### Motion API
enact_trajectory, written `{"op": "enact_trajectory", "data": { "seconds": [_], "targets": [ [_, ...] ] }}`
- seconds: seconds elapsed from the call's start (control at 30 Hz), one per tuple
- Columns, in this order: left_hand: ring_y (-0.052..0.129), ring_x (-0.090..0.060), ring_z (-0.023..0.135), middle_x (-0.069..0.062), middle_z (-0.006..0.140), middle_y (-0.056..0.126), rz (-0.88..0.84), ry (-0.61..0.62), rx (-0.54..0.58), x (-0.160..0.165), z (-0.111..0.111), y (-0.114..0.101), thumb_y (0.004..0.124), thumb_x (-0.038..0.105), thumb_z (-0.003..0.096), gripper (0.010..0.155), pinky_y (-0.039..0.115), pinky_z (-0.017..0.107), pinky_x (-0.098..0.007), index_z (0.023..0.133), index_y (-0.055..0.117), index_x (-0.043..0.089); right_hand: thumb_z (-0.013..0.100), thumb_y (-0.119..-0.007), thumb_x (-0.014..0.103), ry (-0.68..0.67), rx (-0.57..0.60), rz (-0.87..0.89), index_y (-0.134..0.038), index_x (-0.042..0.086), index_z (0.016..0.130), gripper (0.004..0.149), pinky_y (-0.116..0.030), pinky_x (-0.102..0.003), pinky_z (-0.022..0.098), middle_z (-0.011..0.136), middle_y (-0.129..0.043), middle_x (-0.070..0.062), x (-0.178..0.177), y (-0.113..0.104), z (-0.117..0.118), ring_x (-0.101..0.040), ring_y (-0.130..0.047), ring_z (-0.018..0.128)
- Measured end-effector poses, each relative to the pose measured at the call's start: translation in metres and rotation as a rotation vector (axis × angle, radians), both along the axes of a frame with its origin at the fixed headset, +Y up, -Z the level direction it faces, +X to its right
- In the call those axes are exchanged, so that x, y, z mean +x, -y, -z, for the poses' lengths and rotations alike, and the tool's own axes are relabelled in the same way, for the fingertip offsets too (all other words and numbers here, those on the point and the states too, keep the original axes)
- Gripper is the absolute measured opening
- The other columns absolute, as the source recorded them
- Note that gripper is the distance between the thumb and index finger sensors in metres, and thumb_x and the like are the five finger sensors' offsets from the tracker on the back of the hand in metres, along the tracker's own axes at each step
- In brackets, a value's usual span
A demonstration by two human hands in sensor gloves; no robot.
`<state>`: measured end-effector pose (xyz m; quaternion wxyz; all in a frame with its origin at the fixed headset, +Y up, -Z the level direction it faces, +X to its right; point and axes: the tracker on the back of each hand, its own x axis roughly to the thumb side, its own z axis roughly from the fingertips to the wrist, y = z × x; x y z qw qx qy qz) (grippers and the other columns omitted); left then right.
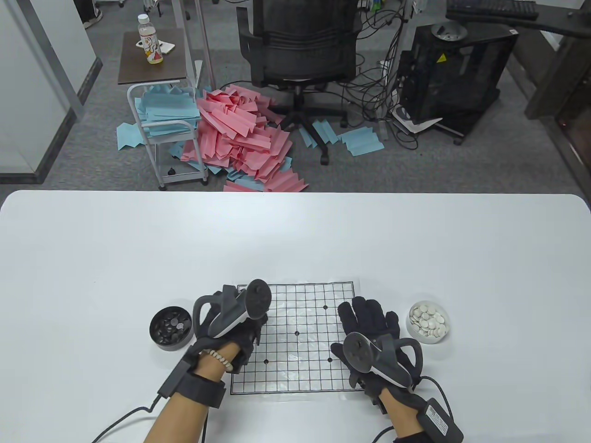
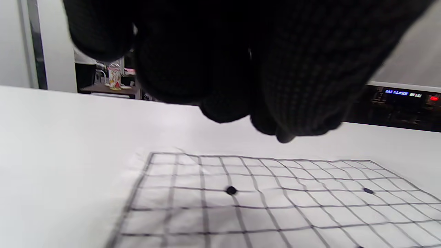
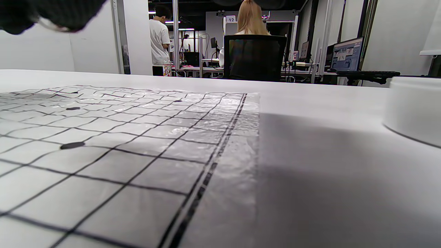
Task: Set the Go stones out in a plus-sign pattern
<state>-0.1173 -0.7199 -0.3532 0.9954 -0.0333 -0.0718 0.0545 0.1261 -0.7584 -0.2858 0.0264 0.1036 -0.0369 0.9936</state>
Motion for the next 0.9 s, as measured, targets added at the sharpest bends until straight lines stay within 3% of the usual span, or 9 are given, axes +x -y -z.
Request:
{"op": "enact_trajectory", "data": {
  "seconds": [0.23,0.47,0.73,0.9],
  "targets": [
    [0.101,-0.025,0.054,0.004,0.069,0.105,0.003,0.018,-0.154,0.040,0.007,0.034,0.100,0.042,0.0290,0.040,0.074,0.058,-0.057,0.067,0.100,0.030,0.041,-0.076,0.059,-0.006,0.000,-0.016,-0.038,0.031,0.111,0.084,-0.041,-0.071,0.075,0.119,-0.036,-0.009,0.000,0.000,0.000,-0.042,-0.042,0.112],
    [0.099,-0.027,0.055,0.001,0.070,0.104,0.046,0.006,-0.207,0.050,0.010,0.050,0.094,0.041,0.0337,0.038,0.072,0.058,-0.058,0.069,0.099,0.027,0.041,-0.076,0.059,-0.008,0.000,-0.023,-0.038,0.031,0.111,0.084,-0.041,-0.071,0.075,0.119,-0.036,-0.009,0.000,0.000,-0.001,-0.042,-0.042,0.112],
    [0.100,-0.027,0.054,0.001,0.070,0.105,0.068,-0.011,-0.177,0.052,0.007,0.051,0.093,0.043,0.0342,0.039,0.073,0.058,-0.058,0.069,0.100,0.028,0.041,-0.076,0.059,-0.007,-0.003,-0.026,-0.038,0.031,0.111,0.084,-0.041,-0.071,0.075,0.119,-0.036,-0.009,0.000,0.000,-0.001,-0.042,-0.042,0.112],
    [0.100,-0.028,0.056,-0.001,0.075,0.104,0.089,-0.008,-0.145,0.043,0.006,0.039,0.091,0.043,0.0349,0.043,0.072,0.058,-0.058,0.074,0.098,0.027,0.041,-0.076,0.059,-0.009,-0.005,-0.023,-0.038,0.031,0.111,0.084,-0.041,-0.071,0.075,0.119,-0.036,-0.009,-0.001,0.000,-0.001,-0.042,-0.042,0.112]
  ]
}}
